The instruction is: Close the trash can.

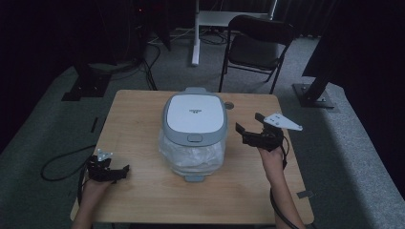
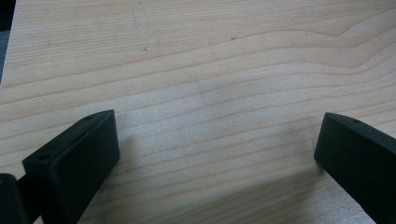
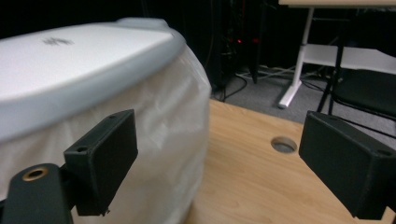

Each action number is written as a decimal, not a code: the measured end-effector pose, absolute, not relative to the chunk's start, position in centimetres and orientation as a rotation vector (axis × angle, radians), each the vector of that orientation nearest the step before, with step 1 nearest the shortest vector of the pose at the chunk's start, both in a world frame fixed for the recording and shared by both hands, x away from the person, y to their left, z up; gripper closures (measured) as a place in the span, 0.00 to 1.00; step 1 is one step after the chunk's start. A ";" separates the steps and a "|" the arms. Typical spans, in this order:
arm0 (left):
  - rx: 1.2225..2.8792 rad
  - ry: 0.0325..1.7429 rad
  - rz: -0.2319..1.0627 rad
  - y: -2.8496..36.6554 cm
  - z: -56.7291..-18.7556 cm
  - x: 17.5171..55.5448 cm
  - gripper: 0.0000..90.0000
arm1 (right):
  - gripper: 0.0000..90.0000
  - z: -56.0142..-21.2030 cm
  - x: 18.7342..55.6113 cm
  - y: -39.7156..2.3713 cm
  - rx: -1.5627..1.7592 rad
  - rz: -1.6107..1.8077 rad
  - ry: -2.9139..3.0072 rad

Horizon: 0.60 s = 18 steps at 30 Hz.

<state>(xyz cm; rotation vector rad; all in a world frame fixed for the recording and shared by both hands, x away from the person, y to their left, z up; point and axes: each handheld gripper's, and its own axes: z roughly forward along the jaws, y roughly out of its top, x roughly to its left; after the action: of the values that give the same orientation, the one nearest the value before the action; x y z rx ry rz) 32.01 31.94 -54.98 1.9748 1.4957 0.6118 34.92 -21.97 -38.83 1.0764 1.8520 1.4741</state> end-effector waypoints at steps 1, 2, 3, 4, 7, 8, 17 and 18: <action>1.975 1.496 0.612 31.9 -55.0 32.0 0.01 | 0.12 -39.0 34.9 -22.1 1.081 1.470 1.851; 1.975 1.496 0.612 31.9 -55.0 32.0 0.01 | 0.12 -39.5 34.9 -22.4 1.095 1.461 1.851; 1.975 1.496 0.612 31.9 -55.0 32.0 0.01 | 0.12 -39.7 34.9 -22.5 1.099 1.456 1.851; 1.975 1.496 0.612 31.9 -55.0 32.0 0.01 | 0.12 -40.0 34.9 -22.7 1.104 1.447 1.850; 1.975 1.495 0.612 31.9 -55.0 32.0 0.01 | 0.12 -40.5 34.8 -22.9 1.114 1.443 1.852; 1.975 1.496 0.612 31.9 -55.0 32.0 0.01 | 0.12 -40.5 34.8 -22.9 1.114 1.443 1.852; 1.975 1.495 0.612 31.9 -55.0 32.0 0.01 | 0.12 -43.2 34.7 -24.5 1.199 1.397 1.866; 1.976 1.495 0.612 31.9 -55.0 32.0 0.01 | 0.12 -43.5 34.7 -24.7 1.208 1.399 1.870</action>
<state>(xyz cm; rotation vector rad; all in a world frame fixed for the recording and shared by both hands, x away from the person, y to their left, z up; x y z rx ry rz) 32.01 31.94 -54.97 1.9755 1.4952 0.6119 34.69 -24.65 -43.47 1.2082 1.8697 1.3986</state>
